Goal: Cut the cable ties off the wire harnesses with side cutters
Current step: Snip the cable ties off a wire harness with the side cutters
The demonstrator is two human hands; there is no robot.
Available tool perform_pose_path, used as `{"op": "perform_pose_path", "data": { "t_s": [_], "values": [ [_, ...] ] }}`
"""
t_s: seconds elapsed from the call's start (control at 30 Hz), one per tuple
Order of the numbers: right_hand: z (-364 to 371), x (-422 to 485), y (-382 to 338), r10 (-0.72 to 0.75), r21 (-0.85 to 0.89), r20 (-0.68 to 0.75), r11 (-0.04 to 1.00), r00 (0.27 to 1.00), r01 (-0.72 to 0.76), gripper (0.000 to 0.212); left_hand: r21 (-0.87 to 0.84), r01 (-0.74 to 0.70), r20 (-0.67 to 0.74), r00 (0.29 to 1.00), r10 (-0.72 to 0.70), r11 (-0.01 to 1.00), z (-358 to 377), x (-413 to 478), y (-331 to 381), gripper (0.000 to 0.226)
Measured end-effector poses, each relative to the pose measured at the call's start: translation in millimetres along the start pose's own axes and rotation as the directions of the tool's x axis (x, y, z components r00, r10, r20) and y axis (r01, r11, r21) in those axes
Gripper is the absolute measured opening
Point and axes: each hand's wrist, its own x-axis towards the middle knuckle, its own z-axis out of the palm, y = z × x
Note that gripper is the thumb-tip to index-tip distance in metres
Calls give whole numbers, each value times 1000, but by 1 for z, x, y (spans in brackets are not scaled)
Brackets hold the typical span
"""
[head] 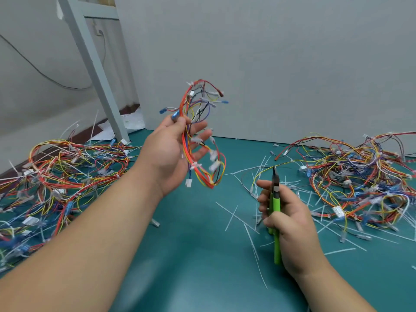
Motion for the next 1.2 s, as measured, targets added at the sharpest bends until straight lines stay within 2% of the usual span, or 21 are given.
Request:
{"op": "perform_pose_path", "data": {
  "t_s": [0.2, 0.33, 0.5, 0.6, 0.87, 0.97, 1.07, 1.13, 1.2],
  "values": [
    [0, 0, -2, 8, -7, -1, 1000, 1000, -8, 60, -44, -60, -158, 986, 52, 997, 25, 8, 2, 7],
    [0, 0, -2, 28, 26, -9, 999, 1000, -27, 57, -98, -33, -208, 978, 12, 995, 37, 14, -3, 12],
    [-2, 2, -1, 40, 79, -14, 996, 999, -39, 54, -214, 24, -264, 961, -82, 977, 41, 19, -13, 42],
    [-3, 3, 0, 45, 110, -17, 993, 999, -43, 56, -269, 38, -283, 952, -117, 962, 40, 21, -15, 52],
    [-3, 3, 1, 40, 117, 11, 992, 999, -41, 55, -283, 108, -261, 948, -185, 953, 37, 20, -20, 47],
    [1, 2, 1, 38, 89, 16, 995, 999, -40, 55, -158, 191, -217, 950, -223, 969, 39, 20, -24, 20],
    [6, 1, 1, 28, 0, 21, 1000, 999, -28, 53, 162, 285, -160, 952, -260, 945, 47, 18, -26, 2],
    [8, 0, 1, 46, -30, 9, 999, 999, -46, 53, 375, 286, -149, 957, -247, 882, 52, 21, -23, 8],
    [10, 0, 0, 58, -38, 4, 998, 998, -58, 50, 451, 246, -124, 969, -213, 858, 59, 30, -16, 11]
  ]
}}
